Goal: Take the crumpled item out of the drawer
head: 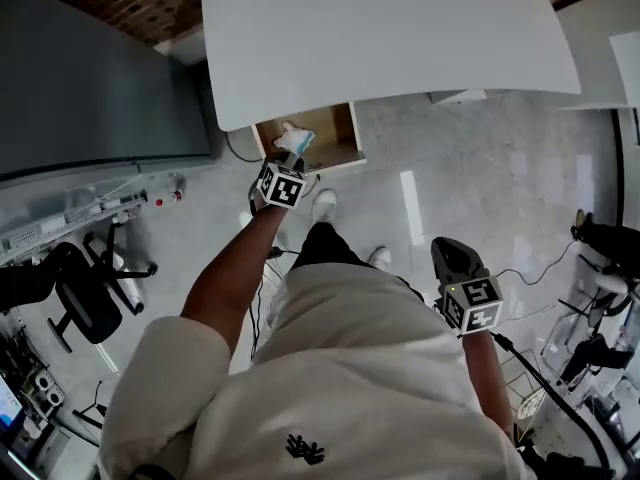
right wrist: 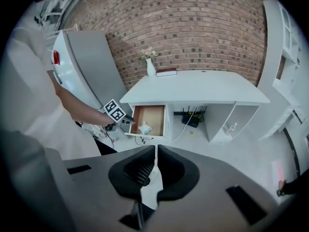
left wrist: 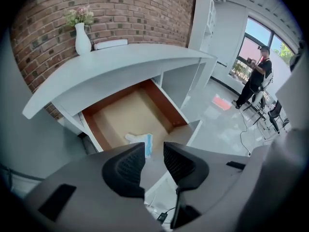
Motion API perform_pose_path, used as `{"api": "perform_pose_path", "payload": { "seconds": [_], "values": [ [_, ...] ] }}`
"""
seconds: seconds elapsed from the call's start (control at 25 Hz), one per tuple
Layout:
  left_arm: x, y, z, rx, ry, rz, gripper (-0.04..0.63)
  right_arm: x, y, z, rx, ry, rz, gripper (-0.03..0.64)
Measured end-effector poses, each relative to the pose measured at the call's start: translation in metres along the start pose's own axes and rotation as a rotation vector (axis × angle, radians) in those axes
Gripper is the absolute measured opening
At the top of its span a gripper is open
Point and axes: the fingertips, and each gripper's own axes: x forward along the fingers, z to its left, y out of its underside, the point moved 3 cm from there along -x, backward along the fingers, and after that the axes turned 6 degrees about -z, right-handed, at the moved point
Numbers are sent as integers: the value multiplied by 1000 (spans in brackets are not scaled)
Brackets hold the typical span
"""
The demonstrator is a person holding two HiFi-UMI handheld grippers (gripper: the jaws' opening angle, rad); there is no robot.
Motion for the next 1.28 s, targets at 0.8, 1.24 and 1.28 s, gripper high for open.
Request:
{"api": "perform_pose_path", "payload": {
  "seconds": [0.8, 1.24, 1.28],
  "values": [
    [167, 35, 77, 40, -51, 172, 102, 62, 14, 5, 96, 19, 182, 40],
    [190, 30, 79, -5, -152, 247, 133, 73, 20, 0, 121, -1, 230, 40],
    [191, 31, 80, -2, -160, 248, 135, 73, 20, 0, 123, -2, 234, 40]
  ]
}}
